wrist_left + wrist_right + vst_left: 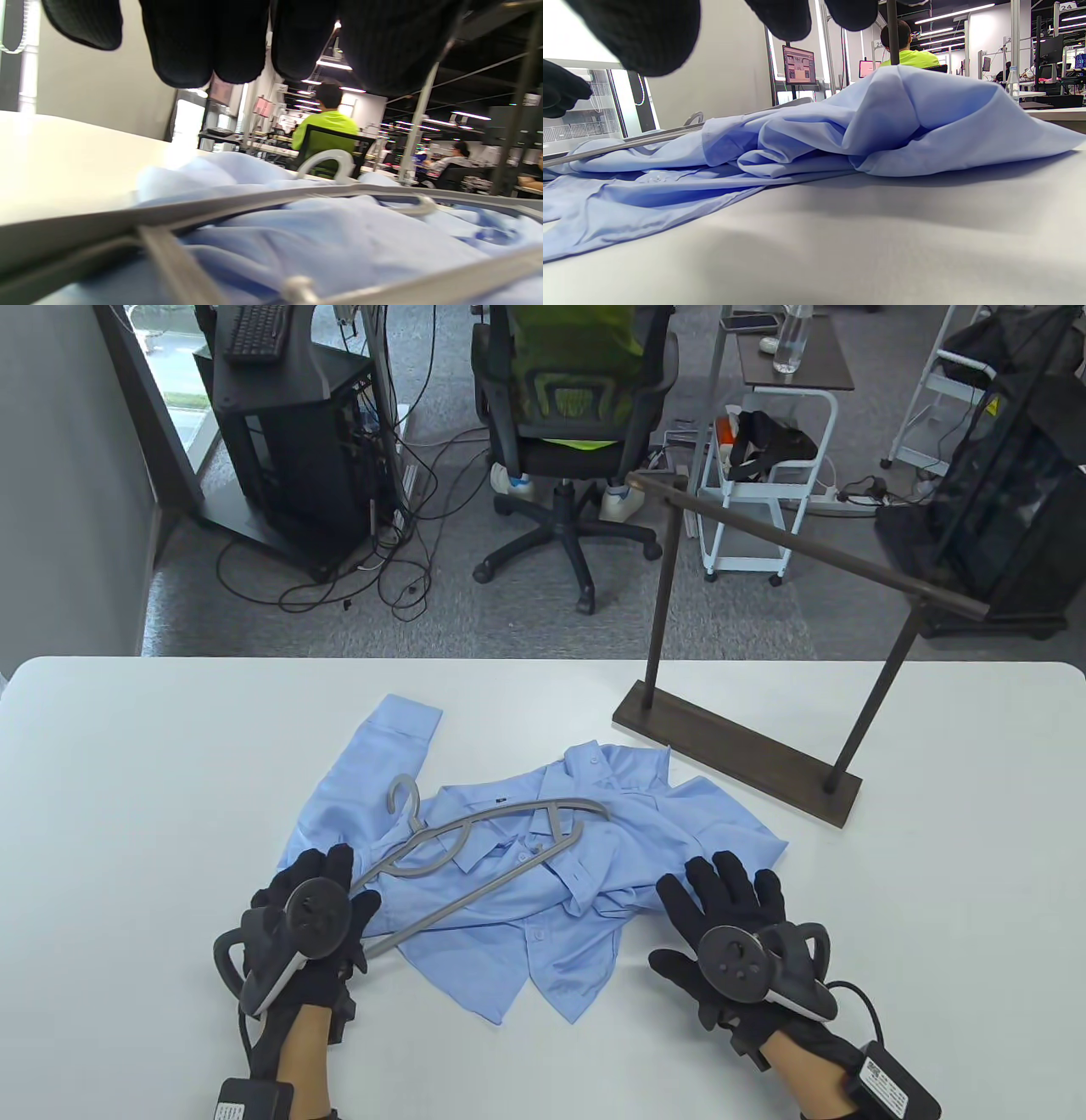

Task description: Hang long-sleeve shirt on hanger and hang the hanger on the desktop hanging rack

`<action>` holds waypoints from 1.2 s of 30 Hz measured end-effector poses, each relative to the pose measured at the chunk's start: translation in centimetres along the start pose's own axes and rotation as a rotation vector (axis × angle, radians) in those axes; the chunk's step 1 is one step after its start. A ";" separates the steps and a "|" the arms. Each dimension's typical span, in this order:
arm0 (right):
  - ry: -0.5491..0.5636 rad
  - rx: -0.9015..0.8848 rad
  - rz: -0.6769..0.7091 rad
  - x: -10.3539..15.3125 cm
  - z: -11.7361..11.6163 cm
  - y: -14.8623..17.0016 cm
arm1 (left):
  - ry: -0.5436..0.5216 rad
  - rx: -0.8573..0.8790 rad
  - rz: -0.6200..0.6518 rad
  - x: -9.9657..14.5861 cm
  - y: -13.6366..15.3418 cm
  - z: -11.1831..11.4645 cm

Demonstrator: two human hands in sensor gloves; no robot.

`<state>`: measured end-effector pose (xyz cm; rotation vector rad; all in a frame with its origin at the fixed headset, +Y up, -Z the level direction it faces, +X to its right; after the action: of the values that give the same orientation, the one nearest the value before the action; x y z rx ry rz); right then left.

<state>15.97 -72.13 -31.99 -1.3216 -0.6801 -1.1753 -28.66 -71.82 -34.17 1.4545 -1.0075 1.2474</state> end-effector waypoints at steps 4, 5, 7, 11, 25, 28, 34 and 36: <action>0.000 -0.001 -0.004 0.0 0.0 0.1 | 0.013 -0.001 -0.074 -0.4 1.5 0.2; -0.001 -0.001 -0.005 0.0 0.0 0.1 | 0.021 -0.007 -0.089 -0.5 1.7 0.4; -0.006 -0.001 -0.006 0.0 0.0 0.1 | 0.045 -0.018 -0.117 -0.7 2.0 0.9; -0.019 0.008 -0.003 0.0 -0.2 -0.1 | 0.105 -0.044 -0.140 -1.3 2.1 2.2; -0.038 0.018 -0.001 0.0 -0.5 -0.4 | 0.212 -0.156 -0.211 -2.6 2.1 5.3; -0.039 0.018 -0.003 0.0 -0.5 -0.3 | 0.220 -0.171 -0.214 -2.7 2.1 5.7; -0.045 0.024 -0.006 0.0 -0.6 -0.4 | 0.211 -0.181 -0.218 -2.9 1.9 6.1; -0.049 0.026 -0.008 0.1 -0.6 -0.4 | 0.203 -0.177 -0.220 -2.9 1.9 6.0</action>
<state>15.48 -72.63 -31.90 -1.3303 -0.7348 -1.1399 -29.56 -78.08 -37.02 1.2388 -0.7782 1.0929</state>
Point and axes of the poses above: the tracker on the back of each hand, its own y axis roughly to the little-finger side, its own x axis roughly from the fingertips to the wrist, z = x × y, the point moved 4 cm from there along -x, roughly from the wrist to the fingertips, and after that the axes turned 6 degrees about y, right-handed, at the moved point
